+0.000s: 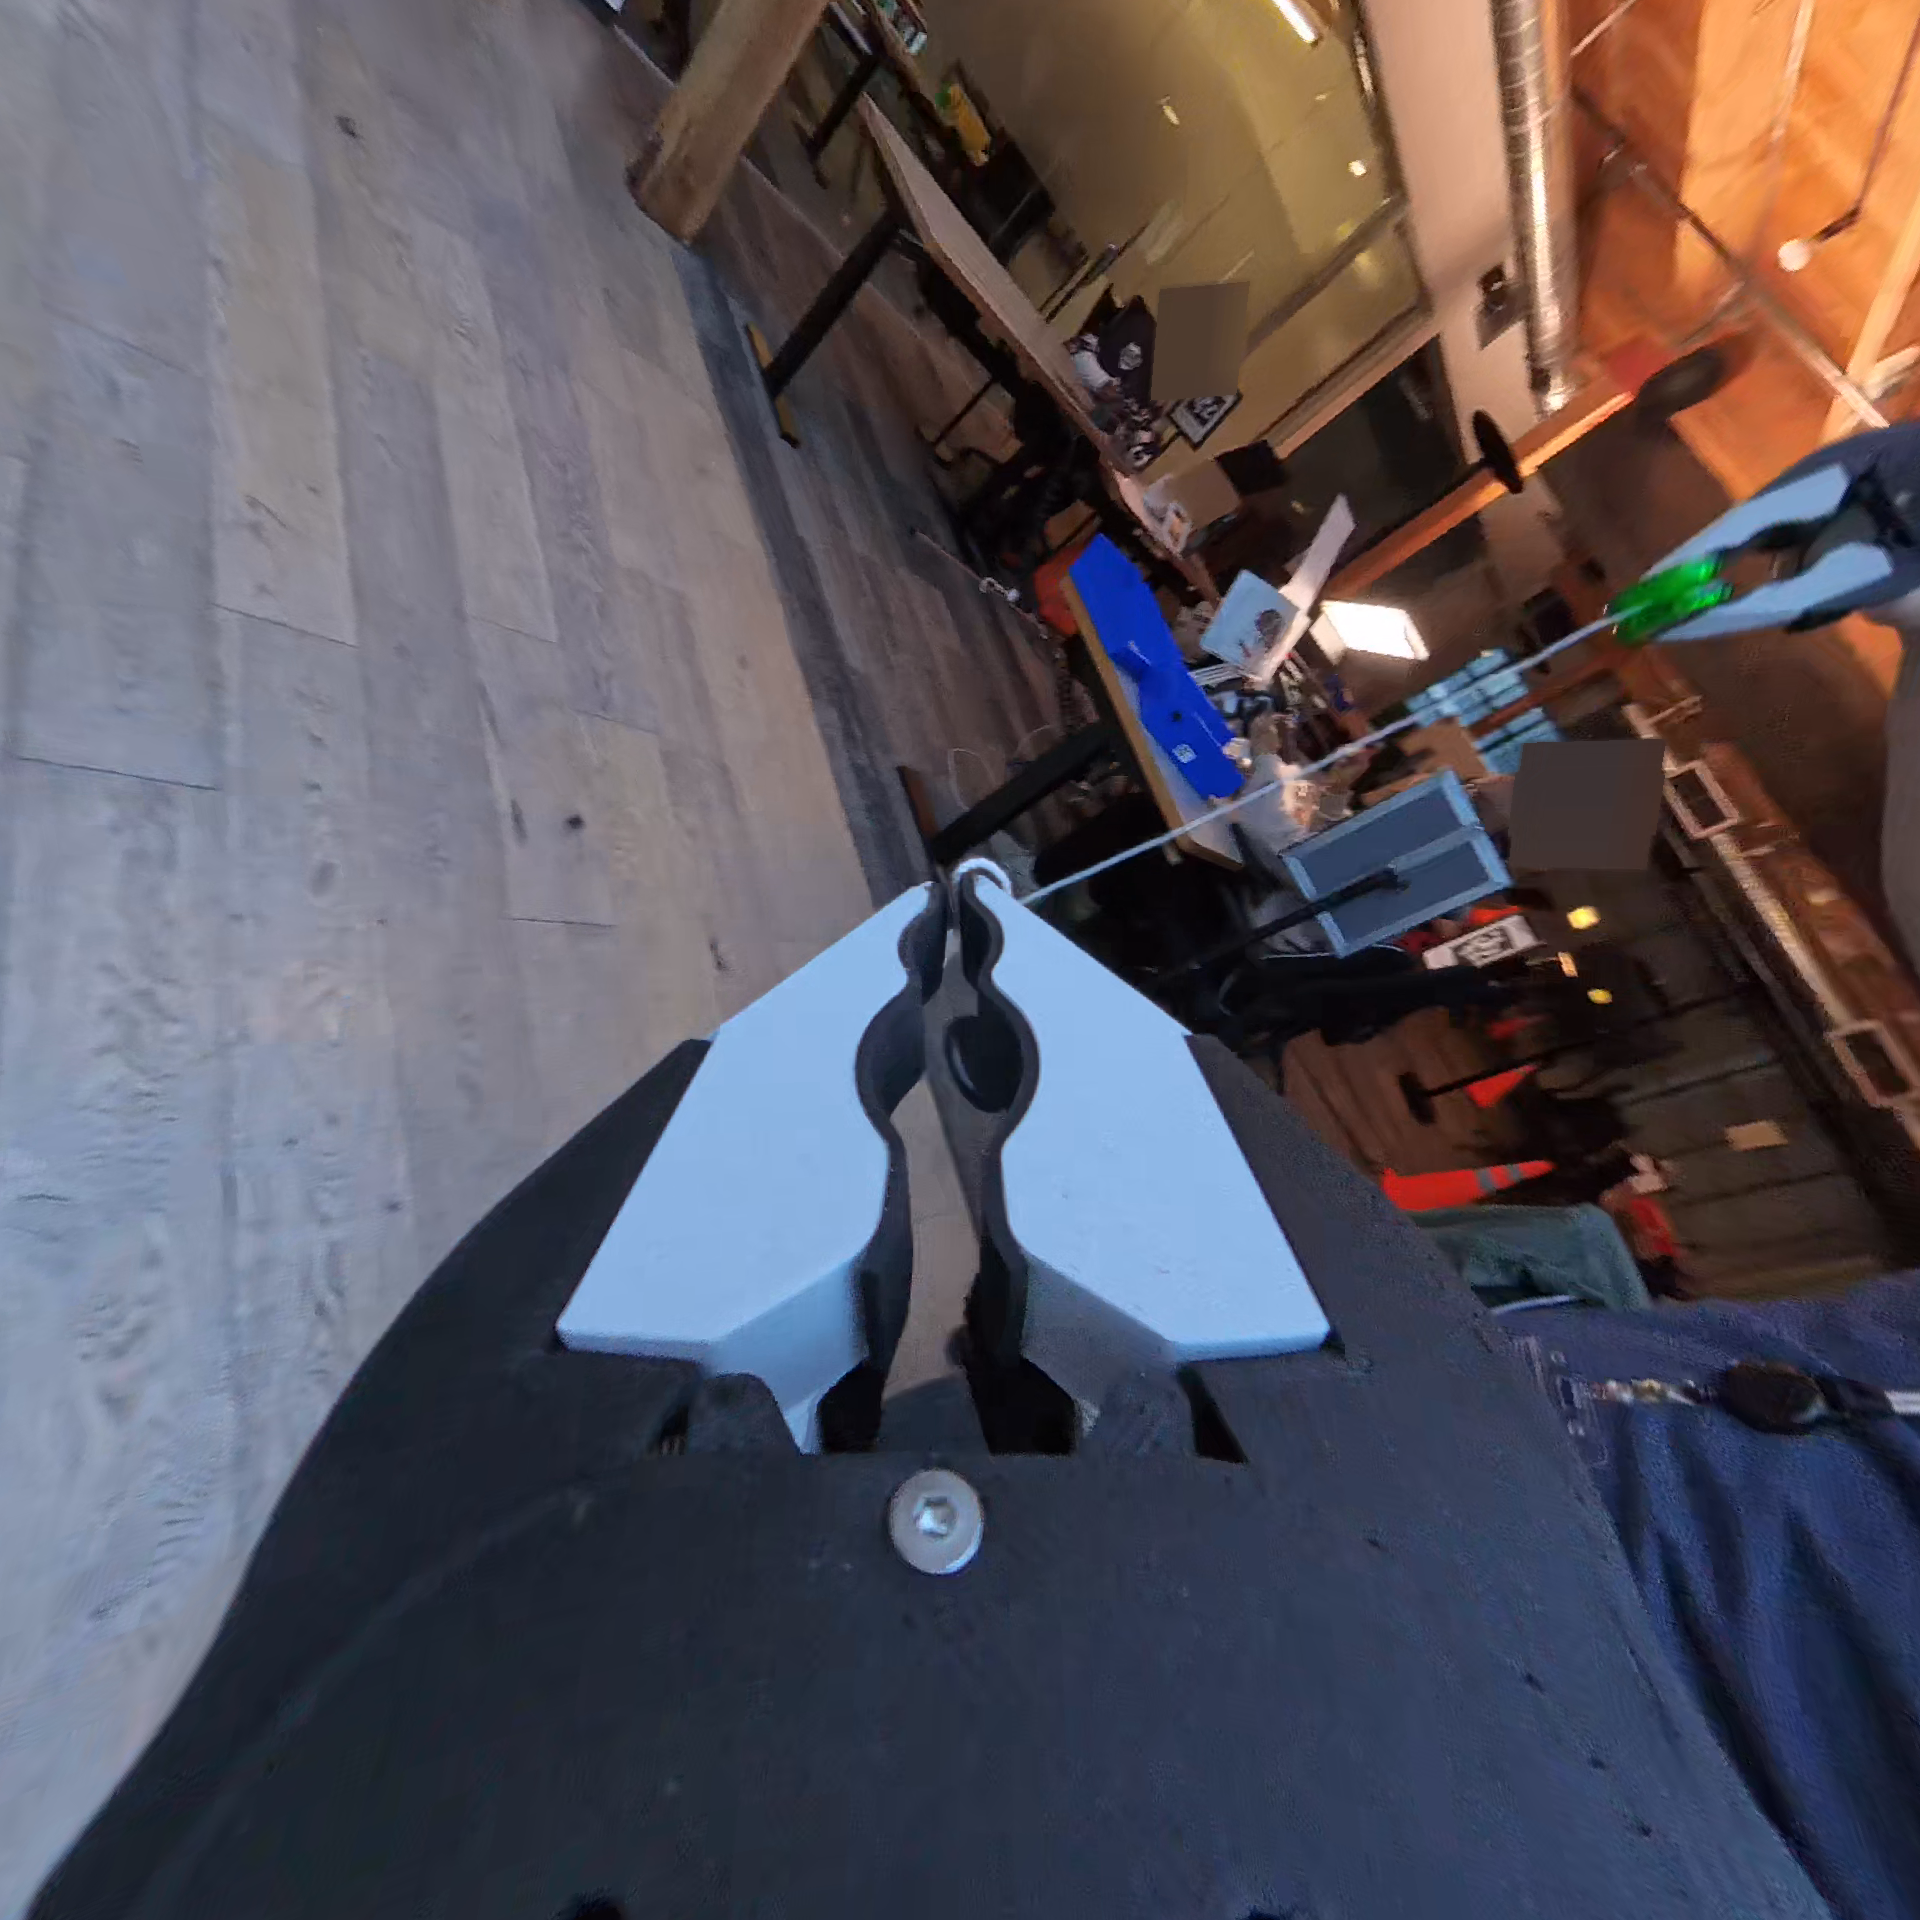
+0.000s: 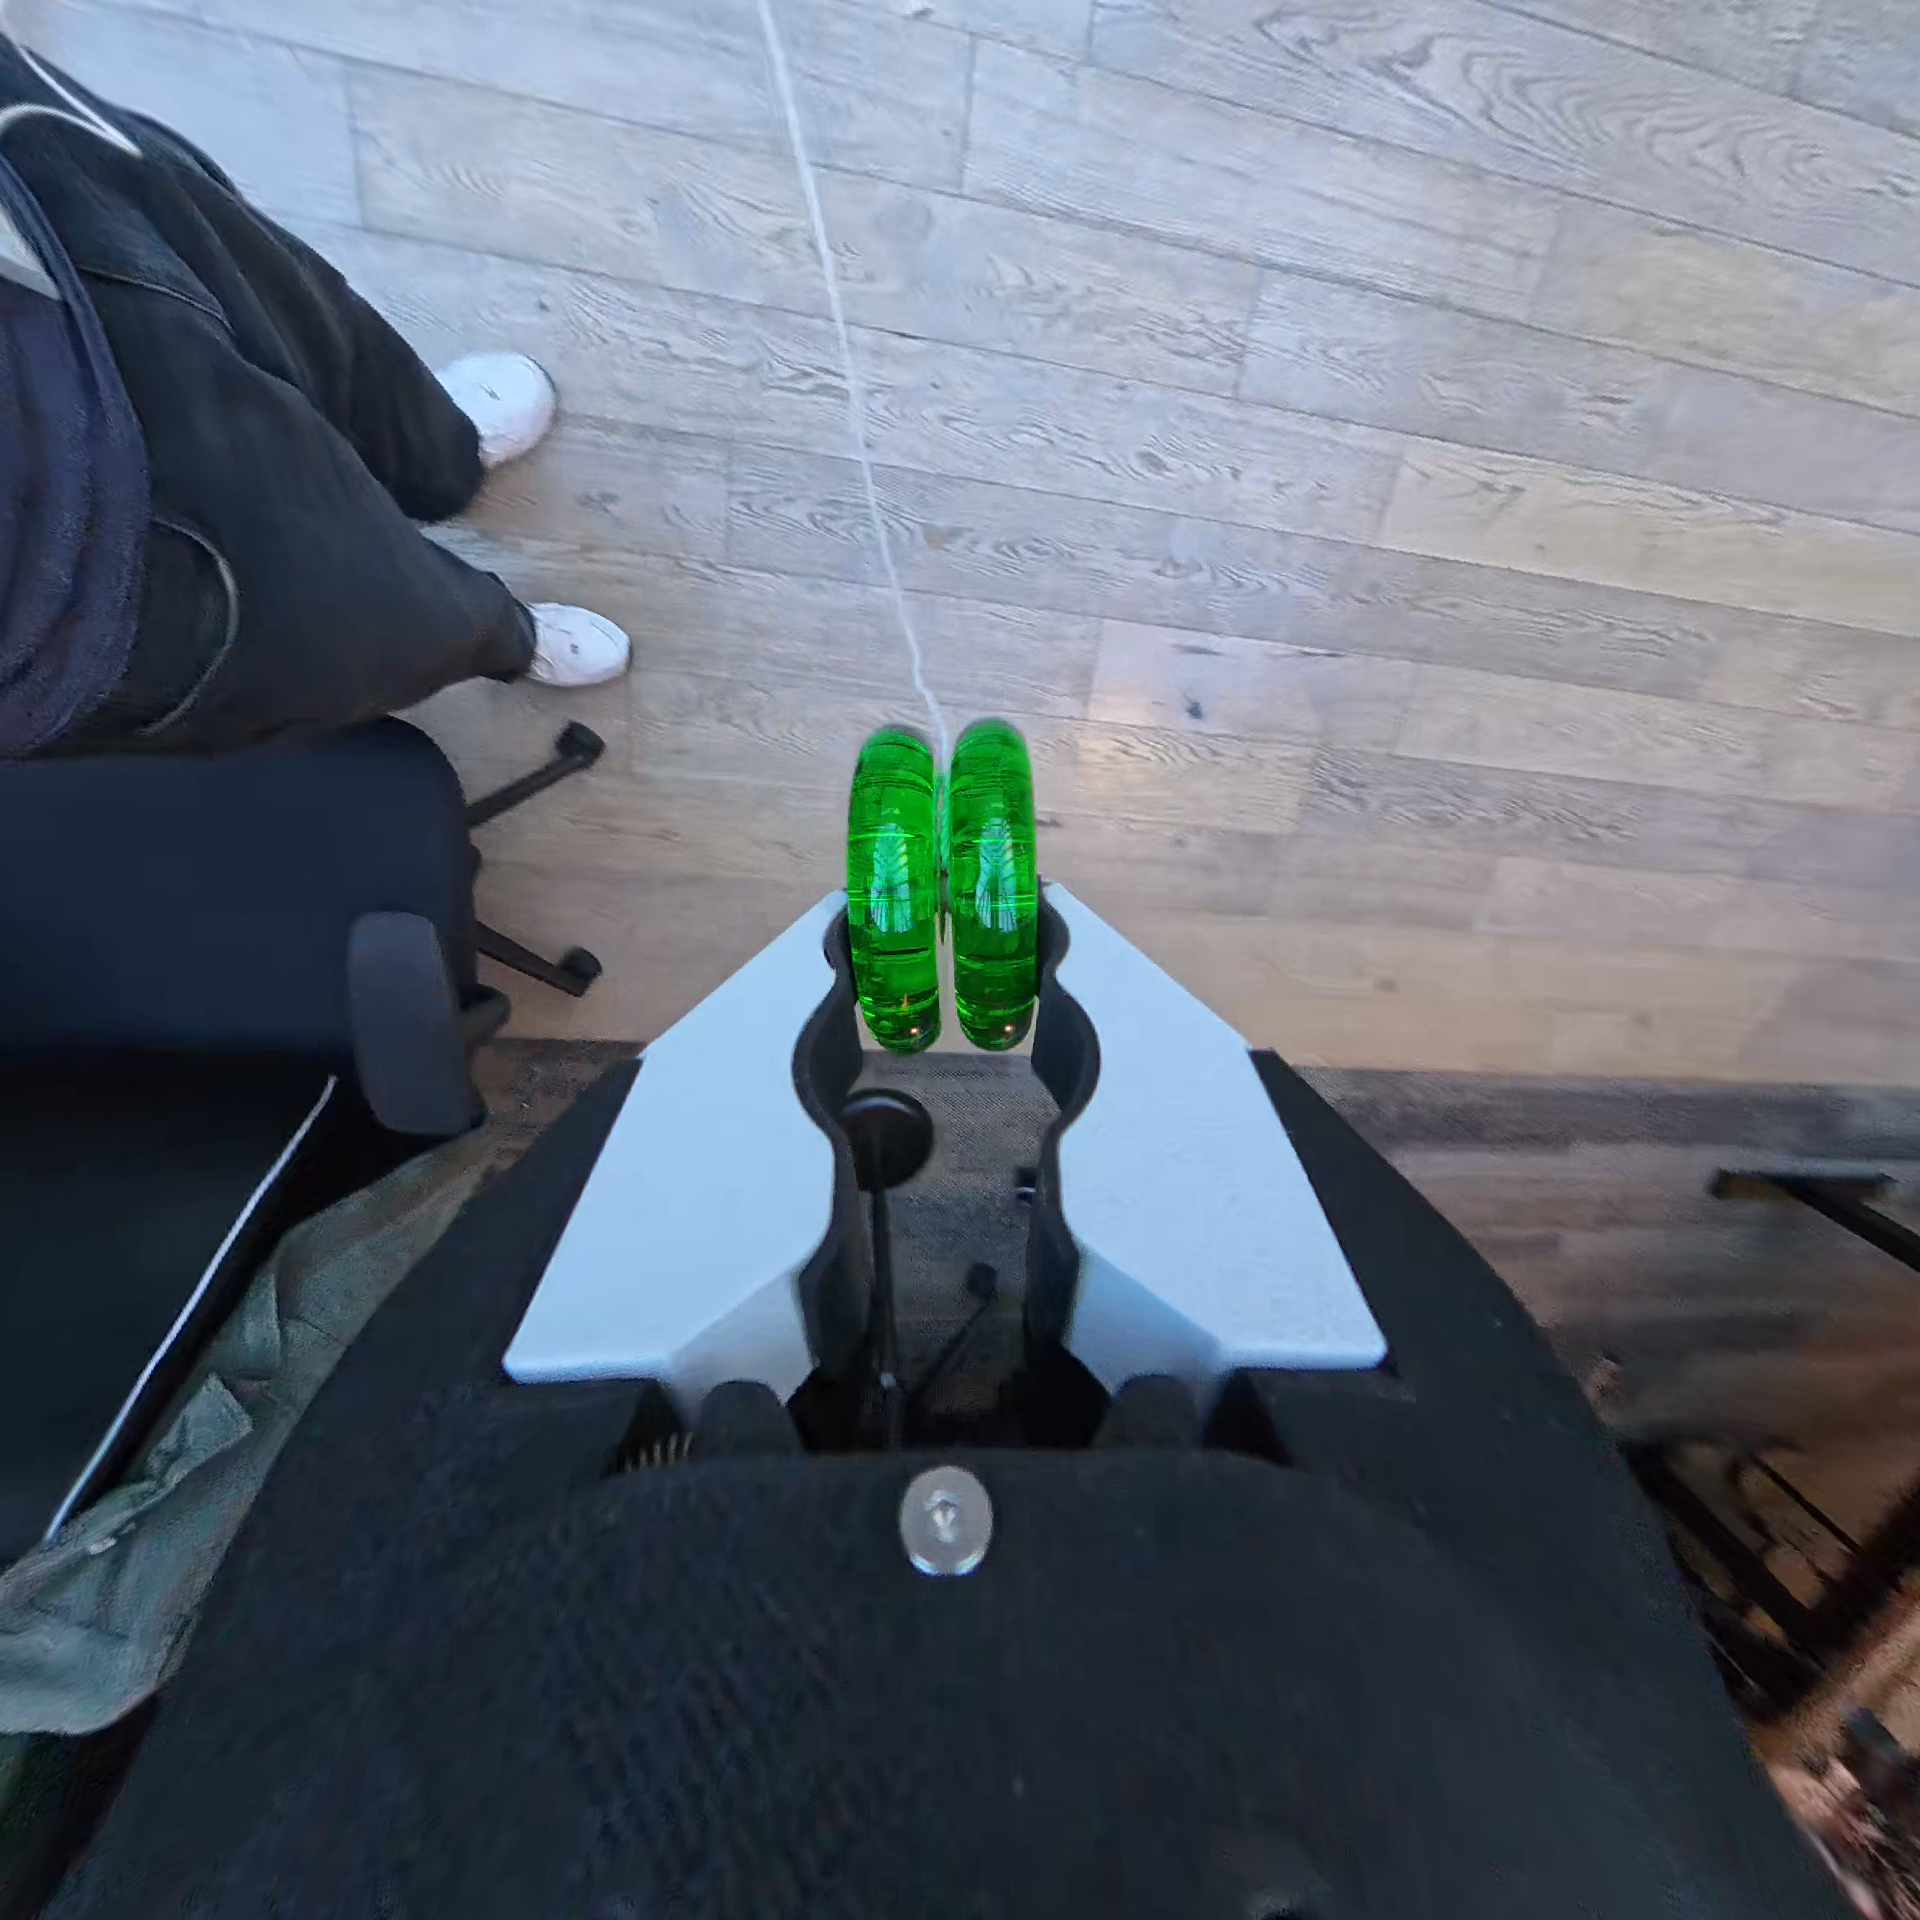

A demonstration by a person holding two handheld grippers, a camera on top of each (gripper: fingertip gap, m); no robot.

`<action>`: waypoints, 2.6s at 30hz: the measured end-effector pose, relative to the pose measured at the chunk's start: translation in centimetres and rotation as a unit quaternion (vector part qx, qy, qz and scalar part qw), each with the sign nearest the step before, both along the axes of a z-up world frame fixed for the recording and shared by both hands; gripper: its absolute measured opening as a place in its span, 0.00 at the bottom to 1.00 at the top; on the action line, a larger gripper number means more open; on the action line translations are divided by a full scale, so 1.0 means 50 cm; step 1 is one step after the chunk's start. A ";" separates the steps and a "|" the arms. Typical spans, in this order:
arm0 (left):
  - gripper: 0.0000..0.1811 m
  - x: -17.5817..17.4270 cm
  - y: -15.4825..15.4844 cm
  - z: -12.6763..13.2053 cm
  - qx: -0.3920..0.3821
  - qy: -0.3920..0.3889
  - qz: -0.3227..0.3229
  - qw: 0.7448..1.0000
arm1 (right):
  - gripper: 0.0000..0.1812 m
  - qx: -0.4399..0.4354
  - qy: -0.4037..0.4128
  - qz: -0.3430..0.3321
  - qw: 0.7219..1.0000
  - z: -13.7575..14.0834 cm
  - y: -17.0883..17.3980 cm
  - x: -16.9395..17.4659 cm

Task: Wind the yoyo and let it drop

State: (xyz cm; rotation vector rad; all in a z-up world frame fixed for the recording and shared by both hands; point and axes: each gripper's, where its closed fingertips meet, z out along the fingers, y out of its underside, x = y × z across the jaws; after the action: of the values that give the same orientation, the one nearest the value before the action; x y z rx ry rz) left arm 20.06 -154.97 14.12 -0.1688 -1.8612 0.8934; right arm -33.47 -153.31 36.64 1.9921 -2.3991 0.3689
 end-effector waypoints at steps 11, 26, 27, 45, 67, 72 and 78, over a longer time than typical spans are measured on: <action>0.35 -0.126 0.201 -0.391 0.092 -0.088 -0.108 0.986 | 0.16 -0.092 0.026 0.018 0.995 0.327 -0.054 0.126; 0.44 -0.079 0.249 -0.451 0.039 -0.353 -0.184 0.916 | 0.15 -0.183 0.031 0.024 0.982 0.537 -0.121 0.246; 0.43 -0.071 0.242 -0.451 0.053 -0.347 -0.164 0.922 | 0.15 -0.188 0.023 0.022 0.982 0.550 -0.123 0.248; 0.29 -0.259 0.024 0.186 -0.231 -0.099 -0.070 0.965 | 0.15 -0.089 -0.094 0.135 0.982 0.452 -0.007 0.377; 0.33 -0.625 0.129 0.748 -0.453 -0.021 -0.169 0.875 | 0.15 -0.013 -0.200 0.218 0.955 0.340 0.092 0.437; 0.31 -0.661 0.172 0.740 -0.469 -0.001 -0.179 0.865 | 0.15 0.003 -0.260 0.254 0.932 0.311 0.129 0.452; 0.21 -0.658 0.194 0.739 -0.513 -0.040 -0.146 0.845 | 0.15 0.022 -0.311 0.266 0.912 0.282 0.150 0.449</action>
State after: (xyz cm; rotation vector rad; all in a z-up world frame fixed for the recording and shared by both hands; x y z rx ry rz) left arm -12.82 -145.25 51.06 -1.1252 -1.1863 1.5878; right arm -11.03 -145.82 50.72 2.8847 -2.0572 1.1150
